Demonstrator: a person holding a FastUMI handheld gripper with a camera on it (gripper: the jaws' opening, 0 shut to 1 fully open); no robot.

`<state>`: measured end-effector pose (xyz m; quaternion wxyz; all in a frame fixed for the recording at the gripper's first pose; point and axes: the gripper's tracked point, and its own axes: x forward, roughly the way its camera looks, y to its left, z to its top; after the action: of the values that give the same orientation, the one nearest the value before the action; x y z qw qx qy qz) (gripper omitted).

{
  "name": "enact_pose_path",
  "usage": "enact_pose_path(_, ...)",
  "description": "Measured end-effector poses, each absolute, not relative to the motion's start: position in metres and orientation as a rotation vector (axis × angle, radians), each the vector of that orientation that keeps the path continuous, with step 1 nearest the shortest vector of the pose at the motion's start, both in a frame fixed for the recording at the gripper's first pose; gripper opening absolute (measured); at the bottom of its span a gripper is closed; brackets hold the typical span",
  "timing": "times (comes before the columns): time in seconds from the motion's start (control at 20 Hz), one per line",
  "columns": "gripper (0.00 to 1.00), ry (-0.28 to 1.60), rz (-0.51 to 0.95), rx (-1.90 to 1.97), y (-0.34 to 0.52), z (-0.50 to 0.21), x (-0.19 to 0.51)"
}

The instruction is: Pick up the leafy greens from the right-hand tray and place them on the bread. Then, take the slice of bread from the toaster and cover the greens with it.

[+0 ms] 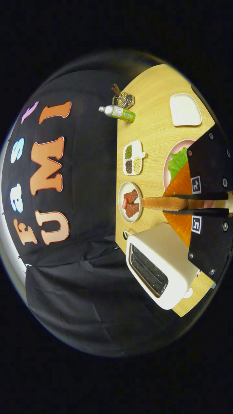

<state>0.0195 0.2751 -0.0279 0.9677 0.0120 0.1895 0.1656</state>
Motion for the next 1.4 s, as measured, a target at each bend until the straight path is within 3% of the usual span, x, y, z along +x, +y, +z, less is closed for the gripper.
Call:
enact_pose_path(0.7,0.10,0.436,0.316,0.076,0.235,-0.064,0.029)
enact_pose_path(0.85,0.16,0.440,0.295,0.065,0.224,-0.068,0.033)
enact_pose_path(1.05,0.29,0.456,0.247,0.021,0.206,-0.079,0.039)
enact_pose_path(1.2,0.51,0.472,0.218,-0.023,0.196,-0.090,0.043)
enact_pose_path(1.4,0.69,0.487,0.202,-0.067,0.190,-0.098,0.047)
